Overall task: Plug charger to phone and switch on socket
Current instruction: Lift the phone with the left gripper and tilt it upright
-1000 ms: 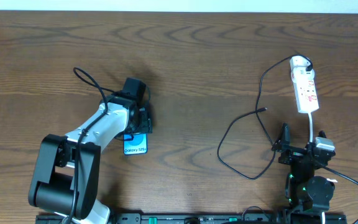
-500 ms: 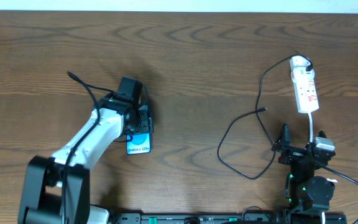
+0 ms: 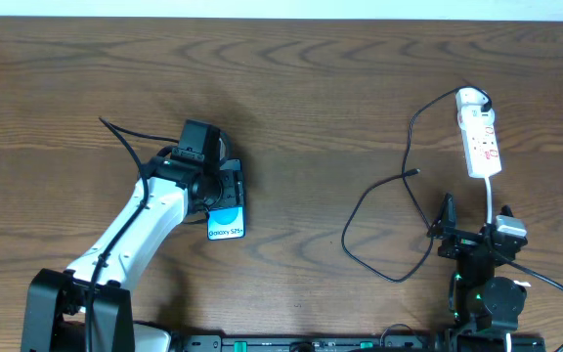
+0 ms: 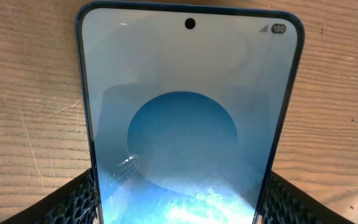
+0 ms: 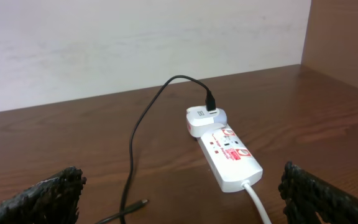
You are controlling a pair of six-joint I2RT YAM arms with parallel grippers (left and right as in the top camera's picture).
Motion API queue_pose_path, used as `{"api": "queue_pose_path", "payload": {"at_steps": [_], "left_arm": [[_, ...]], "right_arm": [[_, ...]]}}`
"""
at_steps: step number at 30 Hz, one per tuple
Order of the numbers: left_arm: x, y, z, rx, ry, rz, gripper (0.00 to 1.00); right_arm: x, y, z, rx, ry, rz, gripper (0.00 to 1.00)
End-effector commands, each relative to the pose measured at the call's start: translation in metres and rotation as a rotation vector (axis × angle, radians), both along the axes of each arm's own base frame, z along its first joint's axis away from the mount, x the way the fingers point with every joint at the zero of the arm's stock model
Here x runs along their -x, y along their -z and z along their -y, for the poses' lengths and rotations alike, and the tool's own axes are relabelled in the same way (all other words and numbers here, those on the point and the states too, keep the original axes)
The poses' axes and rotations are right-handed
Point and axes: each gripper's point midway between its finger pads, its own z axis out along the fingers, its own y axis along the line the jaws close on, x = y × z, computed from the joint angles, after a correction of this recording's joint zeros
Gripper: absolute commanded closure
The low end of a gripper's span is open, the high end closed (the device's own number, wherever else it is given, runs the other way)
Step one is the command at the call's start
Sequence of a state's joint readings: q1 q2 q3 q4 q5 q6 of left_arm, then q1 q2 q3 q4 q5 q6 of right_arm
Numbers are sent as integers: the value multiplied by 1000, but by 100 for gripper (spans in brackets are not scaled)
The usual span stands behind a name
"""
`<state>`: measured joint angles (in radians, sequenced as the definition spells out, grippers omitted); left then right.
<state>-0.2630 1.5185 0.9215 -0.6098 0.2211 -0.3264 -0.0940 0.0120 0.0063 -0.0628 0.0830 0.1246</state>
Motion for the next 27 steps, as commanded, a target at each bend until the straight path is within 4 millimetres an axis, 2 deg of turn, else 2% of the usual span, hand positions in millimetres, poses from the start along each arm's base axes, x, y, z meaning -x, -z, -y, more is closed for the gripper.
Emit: {"api": "queue_pose_path", "payload": {"at_steps": [1,4,15,20,27], "left_arm": [[4,-8,15,106,-23,-22,32],[9,-17,38,244,14,-47,32],[11,-56,88,609,-7,-131,32],[6,-73,101,727,-55,-164,32],[-1,-84,108,804,-149,-218,32]], "right_arm": [[0,0,1,7,5,2,1],[0,0,1,7,6,2,1],[0,0,1,7,6,2,1],[0,0,1,7,6,2,1],[0,0,1,7,6,2,1]]}}
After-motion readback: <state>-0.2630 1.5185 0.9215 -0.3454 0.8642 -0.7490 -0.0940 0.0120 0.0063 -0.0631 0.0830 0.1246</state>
